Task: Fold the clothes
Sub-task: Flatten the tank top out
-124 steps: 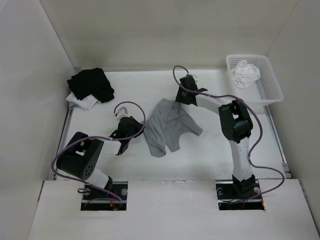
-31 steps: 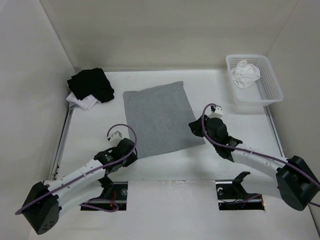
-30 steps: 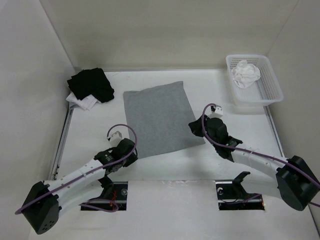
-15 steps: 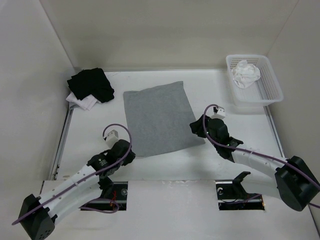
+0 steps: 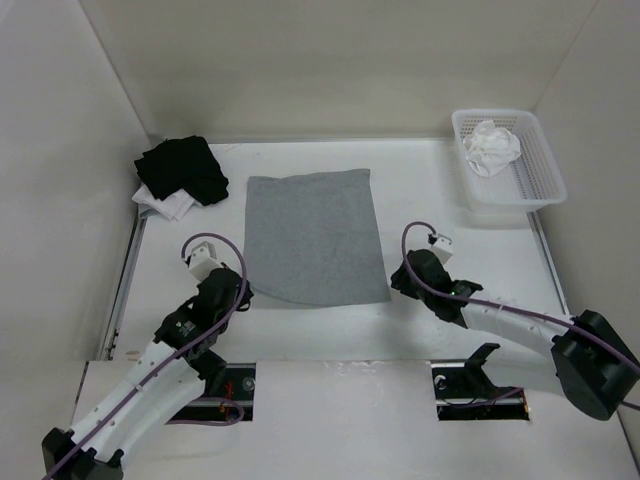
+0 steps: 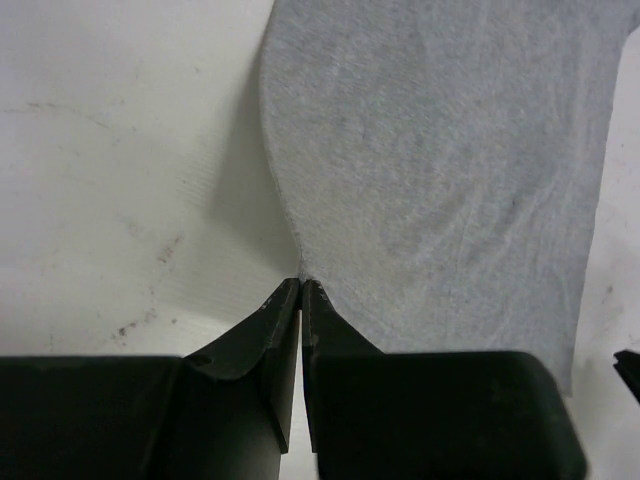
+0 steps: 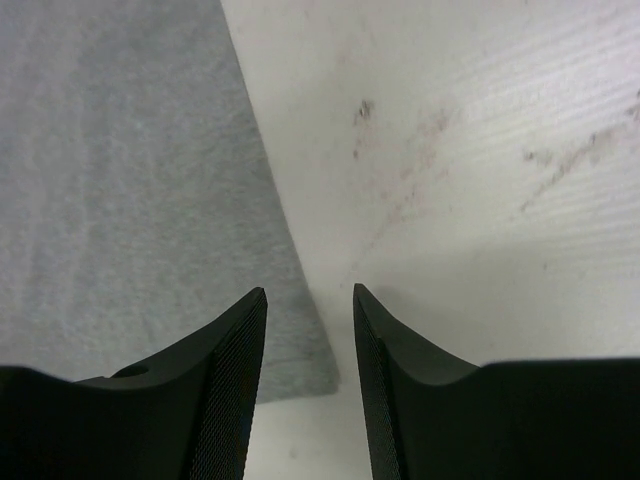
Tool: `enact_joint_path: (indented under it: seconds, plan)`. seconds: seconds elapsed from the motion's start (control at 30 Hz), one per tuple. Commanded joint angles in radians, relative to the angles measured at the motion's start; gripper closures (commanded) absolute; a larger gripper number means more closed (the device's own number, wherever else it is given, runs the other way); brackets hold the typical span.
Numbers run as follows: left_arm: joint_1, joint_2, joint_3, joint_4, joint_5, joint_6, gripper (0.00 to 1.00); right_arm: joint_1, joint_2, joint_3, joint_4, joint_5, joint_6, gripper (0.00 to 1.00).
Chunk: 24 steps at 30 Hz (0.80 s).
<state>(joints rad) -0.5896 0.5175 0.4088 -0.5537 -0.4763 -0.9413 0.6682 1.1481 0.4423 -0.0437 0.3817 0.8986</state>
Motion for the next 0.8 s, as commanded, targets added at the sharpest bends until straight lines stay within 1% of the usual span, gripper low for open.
enact_joint_path:
  seconds: [0.0, 0.03, 0.07, 0.17, 0.27, 0.4, 0.47, 0.6, 0.7, 0.77]
  plan:
    - [0.035, -0.014, -0.021, 0.099, 0.037, 0.085, 0.97, 0.046, 0.019, 0.045, -0.16, 0.075, 0.06, 0.57]
    - [0.04, -0.016, -0.03, 0.115, 0.059, 0.084, 0.97, 0.049, 0.025, 0.055, -0.182, 0.08, 0.059, 0.57]
    - [0.044, -0.016, -0.047, 0.141, 0.088, 0.082, 0.97, 0.081, 0.05, 0.088, -0.243, 0.08, 0.06, 0.59]
    - [0.052, -0.019, -0.067, 0.175, 0.119, 0.085, 0.97, 0.127, 0.085, 0.119, -0.292, 0.069, 0.071, 0.58]
    - [0.057, -0.028, -0.076, 0.21, 0.149, 0.099, 0.96, 0.171, 0.116, 0.142, -0.294, 0.045, 0.092, 0.58]
    - [0.066, -0.014, -0.079, 0.23, 0.173, 0.116, 0.96, 0.181, 0.156, 0.159, -0.295, 0.039, 0.106, 0.58]
    - [0.078, -0.019, -0.085, 0.239, 0.195, 0.119, 0.96, 0.181, 0.183, 0.165, -0.295, 0.039, 0.109, 0.63]
    - [0.098, -0.024, -0.087, 0.241, 0.215, 0.121, 0.96, 0.187, 0.205, 0.179, -0.301, 0.034, 0.115, 0.67]
    - [0.104, -0.025, -0.088, 0.247, 0.223, 0.122, 0.96, 0.187, 0.211, 0.173, -0.295, 0.034, 0.122, 0.75]
    - [0.104, -0.025, -0.087, 0.247, 0.225, 0.122, 0.96, 0.187, 0.217, 0.168, -0.289, 0.034, 0.125, 0.83]
